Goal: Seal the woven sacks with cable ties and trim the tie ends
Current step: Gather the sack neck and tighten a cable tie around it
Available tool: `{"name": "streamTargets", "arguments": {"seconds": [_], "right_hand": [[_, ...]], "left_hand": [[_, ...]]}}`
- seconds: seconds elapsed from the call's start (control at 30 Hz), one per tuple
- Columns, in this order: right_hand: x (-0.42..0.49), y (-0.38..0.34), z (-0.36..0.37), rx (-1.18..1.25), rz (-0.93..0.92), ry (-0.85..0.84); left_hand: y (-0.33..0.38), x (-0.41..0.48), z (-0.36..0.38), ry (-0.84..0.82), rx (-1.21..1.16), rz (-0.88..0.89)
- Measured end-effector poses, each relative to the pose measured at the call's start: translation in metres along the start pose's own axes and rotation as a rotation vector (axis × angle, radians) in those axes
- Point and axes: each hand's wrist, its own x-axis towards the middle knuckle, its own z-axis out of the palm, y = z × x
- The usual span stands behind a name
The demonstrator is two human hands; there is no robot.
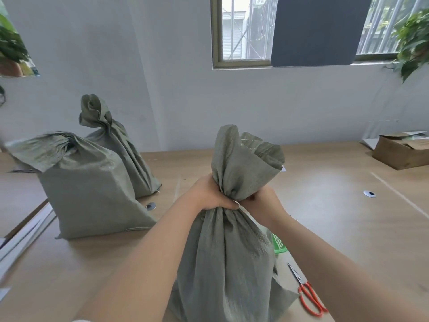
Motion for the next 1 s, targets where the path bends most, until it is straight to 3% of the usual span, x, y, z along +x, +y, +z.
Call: {"name": "streamTargets", "arguments": {"seconds": [0.37, 0.63, 0.83, 1.0], "right_hand": [[-0.008, 0.009, -0.002, -0.051, -0.047, 0.005], [-0.019, 0.006, -0.005, -0.035, -0.162, 0.063], [-0.025, 0.009, -0.003, 0.086, -0.165, 0.038], [-0.032, 0.006, -0.003, 0.173, -0.198, -0.013]], "left_hand": [[0.006, 0.008, -0.005, -0.071, 0.129, 0.039], [0.002, 0.015, -0.008, -0.072, 0.070, 0.053], [0.001, 0.013, -0.006, -0.139, -0.028, -0.044], [-0.003, 0.012, 0.002, -0.094, -0.134, -0.089]]}}
